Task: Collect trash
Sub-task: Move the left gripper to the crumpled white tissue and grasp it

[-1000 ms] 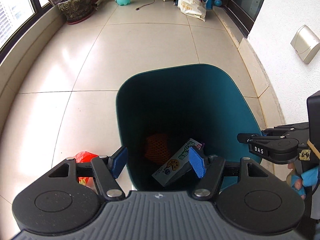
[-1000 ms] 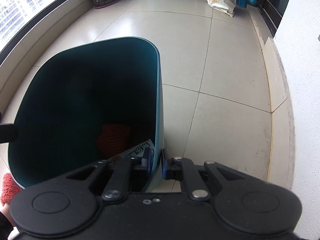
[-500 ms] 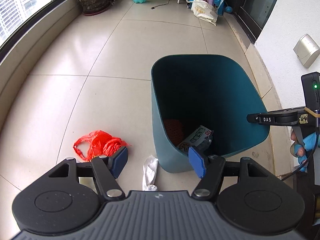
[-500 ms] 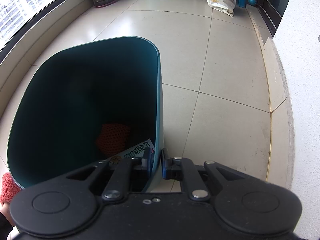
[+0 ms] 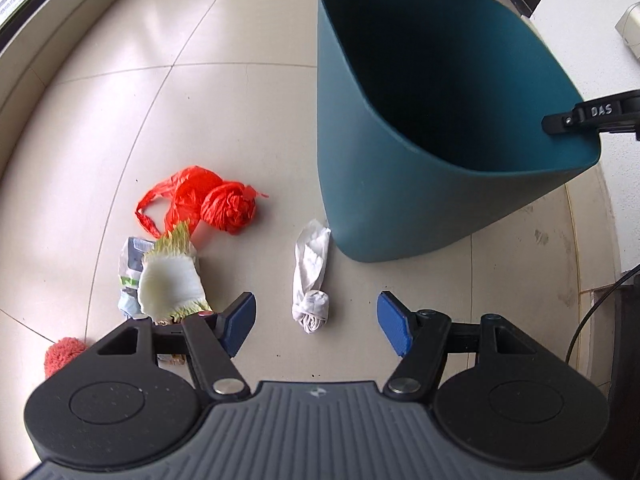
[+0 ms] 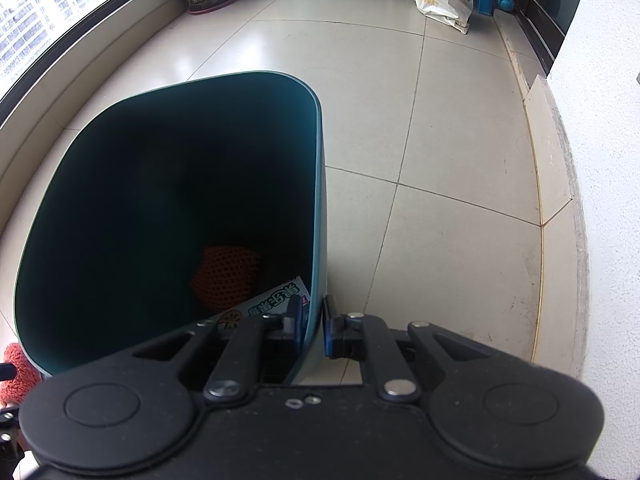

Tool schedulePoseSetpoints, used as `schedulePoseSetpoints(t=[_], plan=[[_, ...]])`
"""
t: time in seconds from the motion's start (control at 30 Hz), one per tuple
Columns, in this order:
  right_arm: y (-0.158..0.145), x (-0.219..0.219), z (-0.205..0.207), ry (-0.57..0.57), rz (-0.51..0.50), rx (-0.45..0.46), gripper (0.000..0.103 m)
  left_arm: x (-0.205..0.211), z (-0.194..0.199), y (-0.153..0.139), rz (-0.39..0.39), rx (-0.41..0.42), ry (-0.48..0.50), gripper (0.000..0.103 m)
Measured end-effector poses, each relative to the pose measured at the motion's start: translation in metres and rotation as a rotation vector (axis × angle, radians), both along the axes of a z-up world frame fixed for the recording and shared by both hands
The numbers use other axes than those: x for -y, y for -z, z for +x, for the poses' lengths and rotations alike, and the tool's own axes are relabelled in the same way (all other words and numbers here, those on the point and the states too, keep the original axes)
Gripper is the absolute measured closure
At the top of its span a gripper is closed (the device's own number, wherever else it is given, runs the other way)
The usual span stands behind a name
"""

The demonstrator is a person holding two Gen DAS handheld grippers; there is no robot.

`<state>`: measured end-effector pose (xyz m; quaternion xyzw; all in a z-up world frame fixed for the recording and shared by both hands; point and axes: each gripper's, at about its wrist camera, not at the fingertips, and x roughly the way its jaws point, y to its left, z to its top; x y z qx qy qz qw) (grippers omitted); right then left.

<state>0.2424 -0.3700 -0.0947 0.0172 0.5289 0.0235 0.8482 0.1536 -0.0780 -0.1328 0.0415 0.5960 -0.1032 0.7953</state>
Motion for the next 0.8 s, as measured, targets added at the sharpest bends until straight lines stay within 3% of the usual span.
schedulePoseSetpoints(t=[0.17, 0.43, 0.73, 0.8], plan=[[-0.001, 0.0, 0.001, 0.0, 0.003, -0.003, 0.094, 0.004, 0.012, 0.061, 0.04, -0.033, 0.0, 0.037], [-0.002, -0.002, 0.0, -0.014, -0.01, -0.003, 0.093, 0.01, 0.025, 0.151, 0.01, -0.161, -0.028, 0.037], [-0.003, -0.004, -0.002, -0.024, -0.011, -0.002, 0.092, 0.009, 0.029, 0.203, 0.028, -0.229, -0.043, 0.039], [-0.003, -0.005, -0.002, -0.027, -0.016, -0.002, 0.092, 0.01, 0.031, 0.21, 0.033, -0.241, -0.041, 0.046]])
